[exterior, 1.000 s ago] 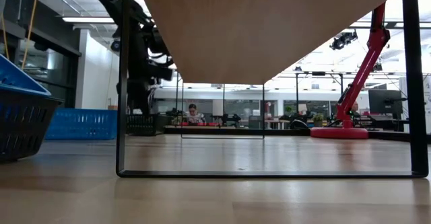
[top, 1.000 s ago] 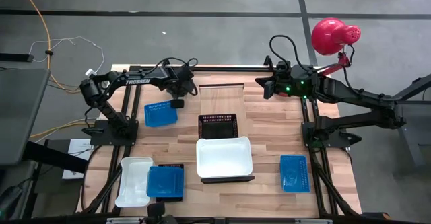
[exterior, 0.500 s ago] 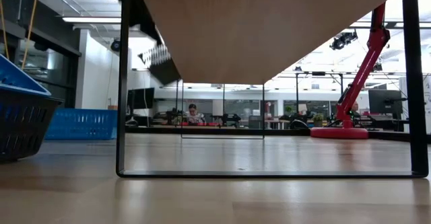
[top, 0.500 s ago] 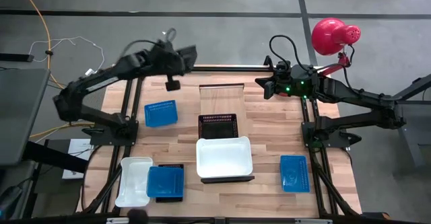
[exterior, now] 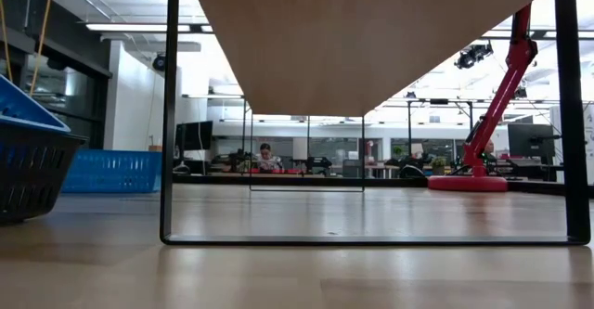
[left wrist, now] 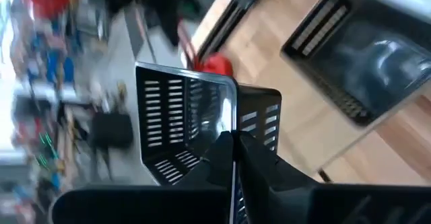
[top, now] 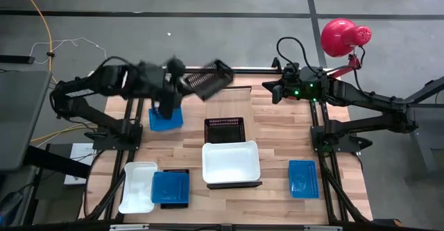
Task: Stack baskets on shelf by color
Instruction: Stack the top black bin on the black bin on the shelf
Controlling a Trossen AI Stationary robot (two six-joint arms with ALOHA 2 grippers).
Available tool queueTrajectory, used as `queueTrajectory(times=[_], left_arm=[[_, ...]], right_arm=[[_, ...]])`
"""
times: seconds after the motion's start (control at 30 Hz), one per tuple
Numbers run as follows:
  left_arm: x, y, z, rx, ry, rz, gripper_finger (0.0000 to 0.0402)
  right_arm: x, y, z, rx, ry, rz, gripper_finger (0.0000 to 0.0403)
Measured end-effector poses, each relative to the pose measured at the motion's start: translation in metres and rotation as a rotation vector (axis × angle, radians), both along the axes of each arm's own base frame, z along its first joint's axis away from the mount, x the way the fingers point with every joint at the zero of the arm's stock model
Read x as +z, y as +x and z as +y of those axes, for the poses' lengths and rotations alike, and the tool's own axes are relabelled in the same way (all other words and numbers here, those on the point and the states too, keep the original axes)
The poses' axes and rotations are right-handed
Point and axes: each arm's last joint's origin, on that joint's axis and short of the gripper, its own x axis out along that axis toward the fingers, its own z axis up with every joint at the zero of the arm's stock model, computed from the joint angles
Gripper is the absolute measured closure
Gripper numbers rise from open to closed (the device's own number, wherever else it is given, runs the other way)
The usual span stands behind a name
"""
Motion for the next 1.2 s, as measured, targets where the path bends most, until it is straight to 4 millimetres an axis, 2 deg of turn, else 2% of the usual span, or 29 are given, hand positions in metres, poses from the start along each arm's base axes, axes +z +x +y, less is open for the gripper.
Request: queueTrajectory(times=[0.23,0.4,0.53,0.87,1.07,1.2], left_arm=[[-0.02,0.033,-0.04,-0.148,0.185,0.135,0.0401],[-0.035,0.052,-0.056,-0.247,0.242,0.215,0.0401],[-0.043,0.059,-0.063,-0.283,0.244,0.25,0.0401],[-0.04,0.051,-0.071,-0.281,0.19,0.197,0.0401],[-0.063,0.039,-0.069,-0.282,0.25,0.176,0.0401],[-0.073,0.029,-0.067,-0.314,0.317,0.062,0.0401]], right_arm=[[0.0,0.0,0.001,0.027,-0.013,0.007,0.0403],[0.0,0.0,0.001,0.028,-0.012,0.006,0.0403],[0.0,0.0,0.001,0.039,-0.005,0.004,0.0403],[0.0,0.0,0.001,0.044,-0.003,0.003,0.0403],[0.0,0.001,0.001,0.042,-0.001,-0.001,0.0403],[0.001,0.001,0.001,0.041,-0.003,-0.009,0.0403]])
